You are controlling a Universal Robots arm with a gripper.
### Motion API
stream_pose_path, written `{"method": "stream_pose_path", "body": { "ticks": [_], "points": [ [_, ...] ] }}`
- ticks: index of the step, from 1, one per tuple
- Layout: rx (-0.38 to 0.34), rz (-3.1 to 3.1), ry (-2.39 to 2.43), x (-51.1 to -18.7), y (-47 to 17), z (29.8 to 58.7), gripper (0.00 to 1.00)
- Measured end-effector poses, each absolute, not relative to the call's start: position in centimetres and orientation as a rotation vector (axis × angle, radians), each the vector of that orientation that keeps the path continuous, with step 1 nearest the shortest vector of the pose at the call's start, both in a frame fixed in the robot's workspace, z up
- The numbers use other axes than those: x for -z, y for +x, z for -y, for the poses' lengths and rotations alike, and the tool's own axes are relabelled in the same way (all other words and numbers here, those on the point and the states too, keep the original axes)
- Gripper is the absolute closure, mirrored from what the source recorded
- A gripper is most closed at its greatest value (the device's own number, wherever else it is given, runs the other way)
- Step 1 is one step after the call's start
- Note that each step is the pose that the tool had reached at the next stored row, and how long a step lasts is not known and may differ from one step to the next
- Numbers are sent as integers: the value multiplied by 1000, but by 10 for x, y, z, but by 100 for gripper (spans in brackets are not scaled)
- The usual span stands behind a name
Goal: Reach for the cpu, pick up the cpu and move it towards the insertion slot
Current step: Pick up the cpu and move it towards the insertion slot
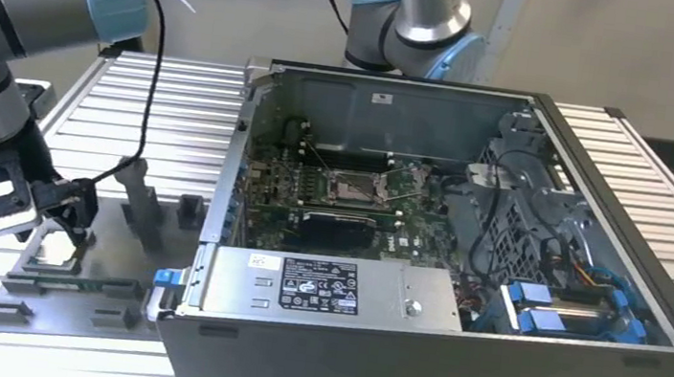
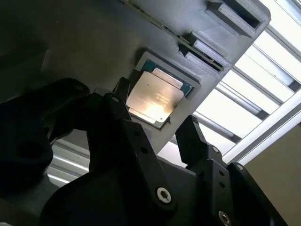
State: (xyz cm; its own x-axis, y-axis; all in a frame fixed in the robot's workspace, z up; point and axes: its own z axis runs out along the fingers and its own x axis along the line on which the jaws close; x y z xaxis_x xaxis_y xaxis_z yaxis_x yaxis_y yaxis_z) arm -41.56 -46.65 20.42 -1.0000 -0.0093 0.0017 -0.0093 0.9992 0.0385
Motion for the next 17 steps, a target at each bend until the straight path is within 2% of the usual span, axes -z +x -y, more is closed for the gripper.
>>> {"method": "stream_pose_path", "body": {
  "ticks": [17],
  "points": [
    [60,3139,15,-187,-416,467,0]
  ]
}}
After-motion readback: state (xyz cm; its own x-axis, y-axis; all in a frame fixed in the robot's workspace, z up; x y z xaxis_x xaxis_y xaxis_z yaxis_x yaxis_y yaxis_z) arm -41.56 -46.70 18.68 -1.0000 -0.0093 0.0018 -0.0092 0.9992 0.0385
